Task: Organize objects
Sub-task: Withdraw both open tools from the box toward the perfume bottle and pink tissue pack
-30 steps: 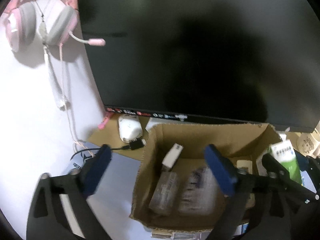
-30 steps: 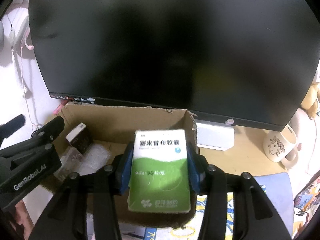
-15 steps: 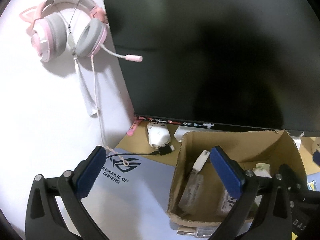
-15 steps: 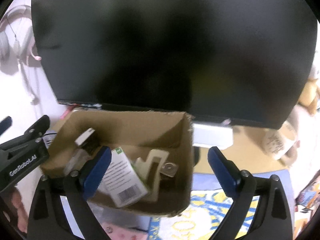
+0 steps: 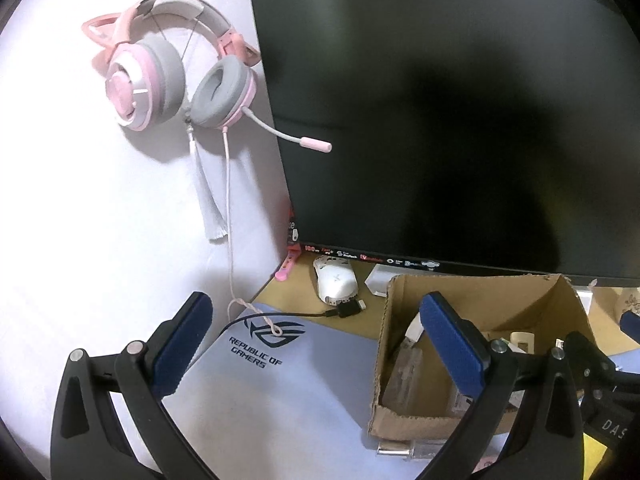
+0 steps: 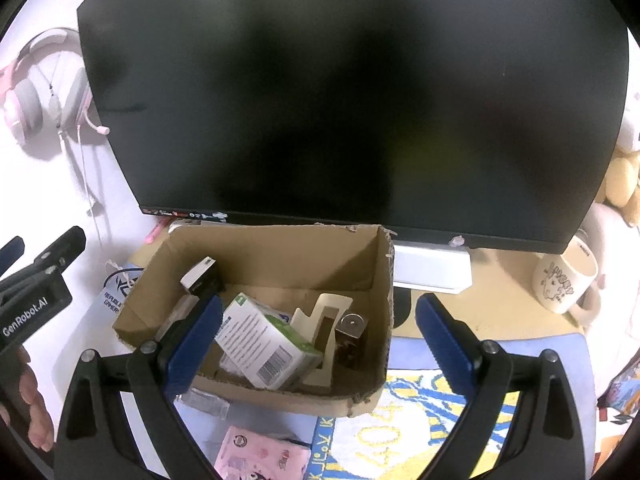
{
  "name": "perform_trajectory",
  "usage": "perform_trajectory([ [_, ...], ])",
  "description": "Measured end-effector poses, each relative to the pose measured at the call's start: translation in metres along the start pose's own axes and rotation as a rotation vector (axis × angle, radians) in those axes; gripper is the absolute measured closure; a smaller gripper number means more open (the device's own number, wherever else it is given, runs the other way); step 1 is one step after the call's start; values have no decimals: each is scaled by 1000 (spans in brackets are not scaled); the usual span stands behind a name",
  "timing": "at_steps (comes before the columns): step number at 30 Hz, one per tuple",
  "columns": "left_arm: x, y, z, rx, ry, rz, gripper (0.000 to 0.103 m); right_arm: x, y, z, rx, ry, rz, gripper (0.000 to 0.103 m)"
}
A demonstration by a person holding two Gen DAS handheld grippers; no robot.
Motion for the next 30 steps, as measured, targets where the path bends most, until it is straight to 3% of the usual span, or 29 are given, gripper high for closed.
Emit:
perform_trajectory([
  [8, -14, 0, -2, 0, 5, -58, 0, -13, 8, -8, -4, 43, -34, 1],
  [13, -23, 1, 1, 9, -11, -83, 0, -24, 15, -17, -57, 116, -47, 1],
  [20, -39, 2, -4, -45, 22, -102, 0, -41, 24, -19, -121, 158, -45, 1],
  [24, -51, 9, -4, -86, 29, -103, 0, -56, 29, -13, -91, 103, -23, 1],
  [26, -55, 11, -3, -92, 15, -103, 0, -62, 32, -14, -37, 91, -19, 1],
  [30, -57, 14, -2, -37, 0, -121, 0, -71, 39, -6, 36, -42, -9, 1],
])
Point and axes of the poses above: each gripper's, at about its wrist camera, not at the fingertips, and y roughly against the way its jaws point, z to its right, x to its top, the point moved 3 cm from there along -y, roughly the way its jaws point, and after that the axes turned 8 degrees about -y, right-handed, at the moved point
